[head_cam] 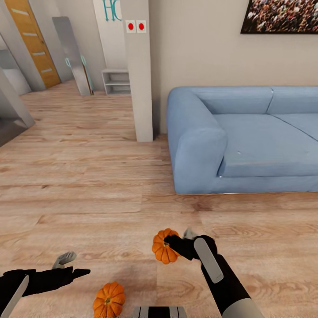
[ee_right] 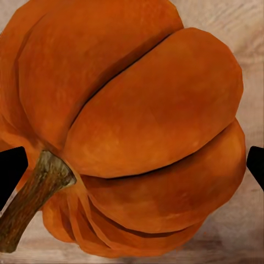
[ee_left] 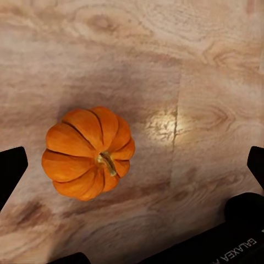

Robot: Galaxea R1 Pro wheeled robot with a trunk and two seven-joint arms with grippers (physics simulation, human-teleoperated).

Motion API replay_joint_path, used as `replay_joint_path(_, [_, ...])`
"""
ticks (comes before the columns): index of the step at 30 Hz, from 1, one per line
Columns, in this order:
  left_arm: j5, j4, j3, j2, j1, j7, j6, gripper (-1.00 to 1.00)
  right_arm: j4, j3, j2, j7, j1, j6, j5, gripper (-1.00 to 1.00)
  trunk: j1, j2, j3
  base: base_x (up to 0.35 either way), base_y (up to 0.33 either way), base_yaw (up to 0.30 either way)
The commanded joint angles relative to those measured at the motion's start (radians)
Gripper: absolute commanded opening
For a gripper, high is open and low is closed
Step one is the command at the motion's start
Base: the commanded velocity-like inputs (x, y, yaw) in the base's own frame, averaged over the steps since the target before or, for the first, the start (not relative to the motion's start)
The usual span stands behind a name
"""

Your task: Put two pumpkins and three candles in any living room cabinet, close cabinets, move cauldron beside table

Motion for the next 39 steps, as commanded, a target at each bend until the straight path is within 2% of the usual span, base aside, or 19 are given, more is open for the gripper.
replay_joint_path(1, [0.000, 0.000, 0.000, 0.000, 0.000, 0.000, -0.001, 1.00, -0.011, 0.001, -0.011, 0.030, 0.003, 0.000, 0.000, -1.00, 0.000, 0.000, -0.004, 0.000, 0.000, 0.000])
replay_joint_path(7, [0.001, 0.004, 0.001, 0.000, 0.000, 0.000, -0.003, 1.00, -0.153, 0.002, -0.105, 0.269, 0.005, -0.002, 0.001, -1.00, 0.003, -0.002, -0.027, 0.000, 0.000, 0.000])
replay_joint_path(11, [0.001, 0.009, 0.001, 0.000, 0.000, -0.001, -0.013, 1.00, -0.182, 0.000, -0.131, 0.379, 0.010, -0.004, 0.002, -1.00, 0.005, -0.003, -0.043, 0.000, 0.000, 0.000])
replay_joint_path(21, [0.002, 0.017, 0.003, 0.001, 0.000, -0.002, -0.043, 1.00, -0.191, 0.001, -0.136, 0.612, 0.020, -0.005, 0.006, -1.00, 0.009, -0.005, -0.081, 0.000, 0.000, 0.000])
replay_joint_path(30, [0.004, 0.036, 0.004, 0.000, 0.000, -0.002, -0.085, 1.00, -0.192, 0.009, -0.131, 0.668, 0.020, -0.004, 0.003, -1.00, 0.013, -0.007, -0.116, 0.000, 0.000, 0.000])
replay_joint_path(35, [0.004, 0.056, 0.007, 0.000, 0.000, -0.002, -0.121, 1.00, -0.209, 0.014, -0.123, 0.748, 0.020, -0.003, 0.002, -1.00, 0.016, -0.008, -0.135, 0.000, 0.000, 0.000])
replay_joint_path(37, [0.005, 0.057, 0.018, -0.001, 0.000, -0.003, -0.126, 1.00, -0.241, 0.027, -0.121, 0.787, 0.023, -0.003, 0.004, -1.00, 0.017, -0.009, -0.143, 0.000, 0.000, 0.000])
replay_joint_path(39, [0.005, 0.059, 0.026, -0.003, 0.000, -0.003, -0.140, 1.00, -0.269, 0.058, -0.121, 0.806, 0.031, -0.005, 0.007, -1.00, 0.018, -0.009, -0.151, 0.000, 0.000, 0.000])
